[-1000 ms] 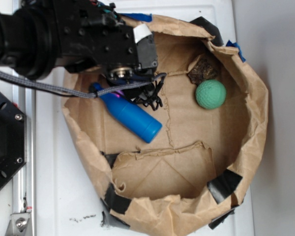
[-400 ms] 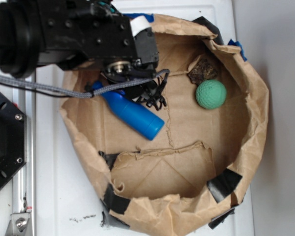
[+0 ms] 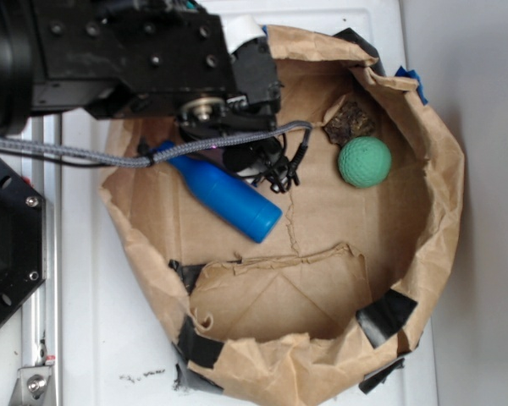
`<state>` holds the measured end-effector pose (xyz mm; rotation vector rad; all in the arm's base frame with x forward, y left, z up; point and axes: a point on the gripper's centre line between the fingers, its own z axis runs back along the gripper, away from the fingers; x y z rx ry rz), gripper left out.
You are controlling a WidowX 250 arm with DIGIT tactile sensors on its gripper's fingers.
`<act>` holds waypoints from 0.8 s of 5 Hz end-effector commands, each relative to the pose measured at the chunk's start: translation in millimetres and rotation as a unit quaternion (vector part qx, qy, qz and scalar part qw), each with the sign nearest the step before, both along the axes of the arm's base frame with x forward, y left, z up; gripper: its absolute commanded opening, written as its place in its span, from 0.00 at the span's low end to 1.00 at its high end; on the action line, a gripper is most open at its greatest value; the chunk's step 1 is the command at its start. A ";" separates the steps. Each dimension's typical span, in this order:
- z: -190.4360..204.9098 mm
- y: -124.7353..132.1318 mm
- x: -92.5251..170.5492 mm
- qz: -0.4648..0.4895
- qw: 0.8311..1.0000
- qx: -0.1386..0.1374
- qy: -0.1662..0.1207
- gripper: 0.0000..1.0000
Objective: Grab the blue sponge.
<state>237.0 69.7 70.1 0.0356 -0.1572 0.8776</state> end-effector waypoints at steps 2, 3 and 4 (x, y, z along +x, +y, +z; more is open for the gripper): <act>0.8 36.9 -3.3 0.055 0.997 0.054 -0.006 1.00; 0.2 39.2 -3.1 0.079 0.995 0.062 -0.012 1.00; 0.4 38.4 -4.1 0.160 0.983 0.088 -0.036 1.00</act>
